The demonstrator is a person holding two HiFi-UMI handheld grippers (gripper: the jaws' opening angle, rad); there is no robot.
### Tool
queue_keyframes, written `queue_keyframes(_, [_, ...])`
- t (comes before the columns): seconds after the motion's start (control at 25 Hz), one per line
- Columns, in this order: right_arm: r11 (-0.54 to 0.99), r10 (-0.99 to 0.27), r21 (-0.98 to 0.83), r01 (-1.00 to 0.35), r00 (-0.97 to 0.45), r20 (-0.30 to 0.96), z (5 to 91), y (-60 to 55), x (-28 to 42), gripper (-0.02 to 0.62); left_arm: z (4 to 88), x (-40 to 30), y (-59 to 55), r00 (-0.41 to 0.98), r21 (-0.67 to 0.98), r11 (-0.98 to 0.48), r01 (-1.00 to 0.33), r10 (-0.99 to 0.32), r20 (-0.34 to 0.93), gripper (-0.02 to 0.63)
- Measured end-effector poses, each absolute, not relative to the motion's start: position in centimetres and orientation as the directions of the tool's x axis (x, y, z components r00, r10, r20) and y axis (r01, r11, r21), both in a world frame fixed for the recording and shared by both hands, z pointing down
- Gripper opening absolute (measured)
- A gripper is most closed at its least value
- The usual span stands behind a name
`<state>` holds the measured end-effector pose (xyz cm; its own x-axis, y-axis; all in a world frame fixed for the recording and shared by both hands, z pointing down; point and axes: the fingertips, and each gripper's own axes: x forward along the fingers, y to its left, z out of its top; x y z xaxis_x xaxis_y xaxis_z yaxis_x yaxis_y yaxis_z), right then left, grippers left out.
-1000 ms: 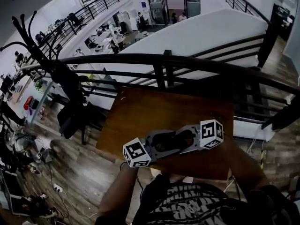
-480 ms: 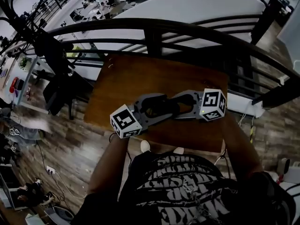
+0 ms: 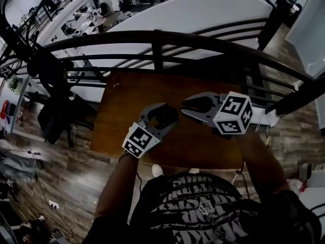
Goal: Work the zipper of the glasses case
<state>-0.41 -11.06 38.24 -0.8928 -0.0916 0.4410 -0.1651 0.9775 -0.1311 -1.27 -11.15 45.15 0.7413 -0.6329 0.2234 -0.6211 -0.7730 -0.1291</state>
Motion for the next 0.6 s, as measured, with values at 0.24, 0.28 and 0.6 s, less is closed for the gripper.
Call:
queue_keyframes(0.24, [0.989, -0.051, -0.066, -0.131, -0.731, 0.681, 41.6, -11.8, -5.7, 0.073, 45.7, -2.8, -13.2, 0.724, -0.218, -0.776, -0.592, -0.631, 0.278, 0.267])
queue_keyframes(0.28, [0.987, -0.038, -0.085, -0.135, -0.717, 0.696, 41.9, -11.9, -6.0, 0.073, 46.0, -2.9, -13.2, 0.725, -0.233, -0.778, -0.583, -0.628, 0.282, 0.267])
queue_keyframes(0.6, [0.951, 0.172, -0.295, -0.095, -0.629, 0.758, 43.8, -11.1, -7.8, 0.074, 47.7, -4.7, -12.3, 0.701, -0.436, -0.760, -0.482, -0.633, 0.329, 0.265])
